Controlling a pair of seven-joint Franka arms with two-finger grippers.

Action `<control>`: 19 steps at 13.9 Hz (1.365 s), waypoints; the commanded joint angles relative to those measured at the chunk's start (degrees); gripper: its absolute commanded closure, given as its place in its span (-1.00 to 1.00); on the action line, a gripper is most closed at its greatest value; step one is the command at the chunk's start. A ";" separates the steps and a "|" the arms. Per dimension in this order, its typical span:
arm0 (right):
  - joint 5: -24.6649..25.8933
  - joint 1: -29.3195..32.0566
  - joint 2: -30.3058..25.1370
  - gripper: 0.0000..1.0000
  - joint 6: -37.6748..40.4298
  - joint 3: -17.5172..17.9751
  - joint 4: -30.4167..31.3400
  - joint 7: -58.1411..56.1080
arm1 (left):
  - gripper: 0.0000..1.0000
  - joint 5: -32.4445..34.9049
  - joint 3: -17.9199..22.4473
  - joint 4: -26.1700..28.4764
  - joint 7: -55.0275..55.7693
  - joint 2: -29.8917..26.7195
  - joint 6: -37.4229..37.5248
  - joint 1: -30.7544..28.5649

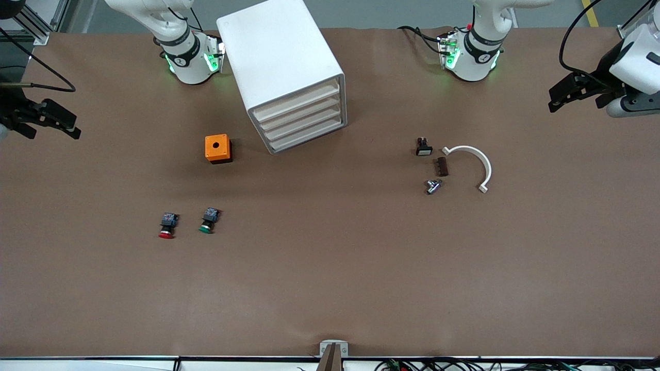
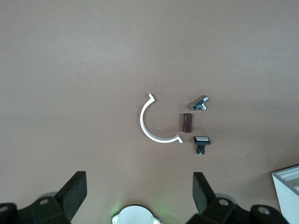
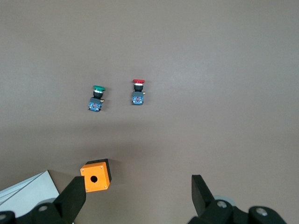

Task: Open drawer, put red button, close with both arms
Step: 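Reach the left gripper to the drawer while the right gripper reaches the red button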

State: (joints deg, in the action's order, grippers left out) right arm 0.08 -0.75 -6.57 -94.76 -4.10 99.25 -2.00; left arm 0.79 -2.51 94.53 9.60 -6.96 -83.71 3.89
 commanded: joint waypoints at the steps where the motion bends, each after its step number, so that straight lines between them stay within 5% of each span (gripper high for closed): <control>1: 0.35 1.19 -1.42 -1.00 -0.07 0.94 1.21 -0.82 | -1.00 0.88 -0.04 -1.80 -0.81 0.54 1.35 -0.20; 9: 1.94 1.19 6.21 -1.00 -2.00 1.03 -2.12 -1.17 | -1.00 0.70 -0.04 -5.14 0.94 9.66 1.62 0.59; 12: 1.85 2.85 12.98 -1.00 -1.83 0.94 -5.47 -1.25 | -1.00 -0.17 -1.61 -4.79 15.83 15.11 -2.32 2.43; 14: 0.37 3.03 14.04 -1.00 -4.88 0.94 -1.90 -0.12 | -1.00 -1.22 -3.63 -4.79 26.21 18.89 -5.66 3.66; 16: -5.68 5.31 14.83 -1.00 -13.92 0.85 4.17 0.68 | -1.00 -4.64 -5.31 -4.88 36.93 22.85 -8.83 4.45; 19: -7.38 4.62 17.90 -1.00 -27.97 1.03 12.08 1.20 | -1.00 -5.62 -7.33 -5.23 52.22 28.39 -12.17 8.48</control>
State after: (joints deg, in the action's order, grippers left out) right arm -5.85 3.59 10.72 -115.77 -4.10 106.40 -1.83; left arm -3.79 -9.47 91.12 53.55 18.13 -94.91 9.94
